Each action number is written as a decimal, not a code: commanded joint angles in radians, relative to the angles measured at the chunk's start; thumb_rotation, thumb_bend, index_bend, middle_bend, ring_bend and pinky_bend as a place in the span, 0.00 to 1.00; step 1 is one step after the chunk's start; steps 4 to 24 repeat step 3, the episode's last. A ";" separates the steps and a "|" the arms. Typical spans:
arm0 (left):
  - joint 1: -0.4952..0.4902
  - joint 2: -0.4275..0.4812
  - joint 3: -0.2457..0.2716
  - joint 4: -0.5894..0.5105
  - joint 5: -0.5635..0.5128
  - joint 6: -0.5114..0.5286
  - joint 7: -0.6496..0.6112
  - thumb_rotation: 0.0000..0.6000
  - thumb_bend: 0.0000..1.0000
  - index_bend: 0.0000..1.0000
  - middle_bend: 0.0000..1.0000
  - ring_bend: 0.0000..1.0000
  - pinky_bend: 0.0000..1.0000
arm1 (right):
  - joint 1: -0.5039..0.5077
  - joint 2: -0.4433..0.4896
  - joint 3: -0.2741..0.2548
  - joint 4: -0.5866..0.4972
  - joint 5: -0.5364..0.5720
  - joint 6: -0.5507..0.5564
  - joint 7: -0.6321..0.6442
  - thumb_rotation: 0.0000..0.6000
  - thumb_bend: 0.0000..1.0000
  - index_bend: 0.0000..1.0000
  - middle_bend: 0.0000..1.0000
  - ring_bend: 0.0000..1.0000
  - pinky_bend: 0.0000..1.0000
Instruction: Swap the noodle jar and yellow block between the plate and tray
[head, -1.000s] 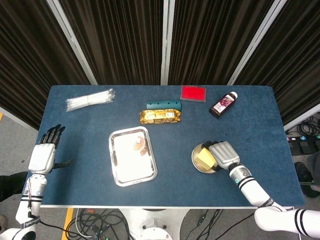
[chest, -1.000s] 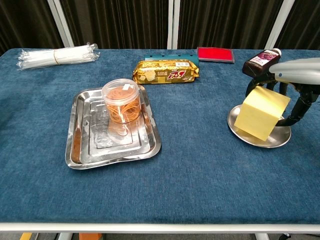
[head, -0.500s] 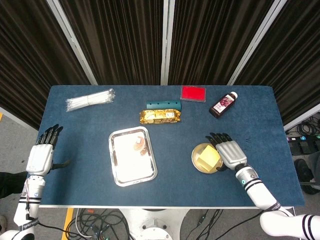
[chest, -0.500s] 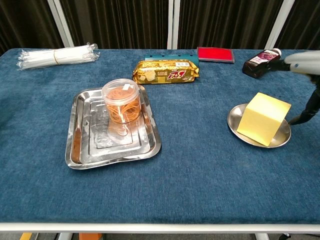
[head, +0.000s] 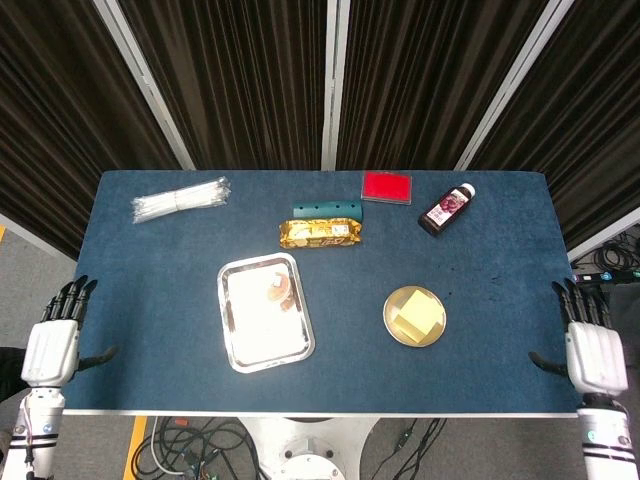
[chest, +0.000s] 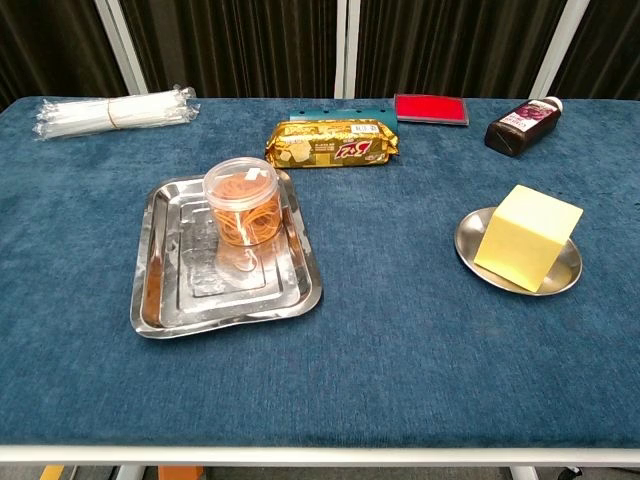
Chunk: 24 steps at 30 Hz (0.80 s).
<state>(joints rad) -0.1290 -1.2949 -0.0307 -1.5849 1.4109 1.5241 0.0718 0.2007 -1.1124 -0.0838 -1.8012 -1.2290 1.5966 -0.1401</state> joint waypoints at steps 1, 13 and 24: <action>0.010 -0.006 -0.005 0.007 0.003 0.014 -0.006 1.00 0.00 0.06 0.02 0.00 0.13 | -0.069 -0.030 -0.027 0.062 -0.022 0.014 0.049 1.00 0.00 0.00 0.00 0.00 0.00; 0.013 -0.008 -0.008 0.009 0.011 0.020 -0.006 1.00 0.00 0.06 0.02 0.00 0.13 | -0.080 -0.042 -0.023 0.077 -0.024 -0.002 0.059 1.00 0.00 0.00 0.00 0.00 0.00; 0.013 -0.008 -0.008 0.009 0.011 0.020 -0.006 1.00 0.00 0.06 0.02 0.00 0.13 | -0.080 -0.042 -0.023 0.077 -0.024 -0.002 0.059 1.00 0.00 0.00 0.00 0.00 0.00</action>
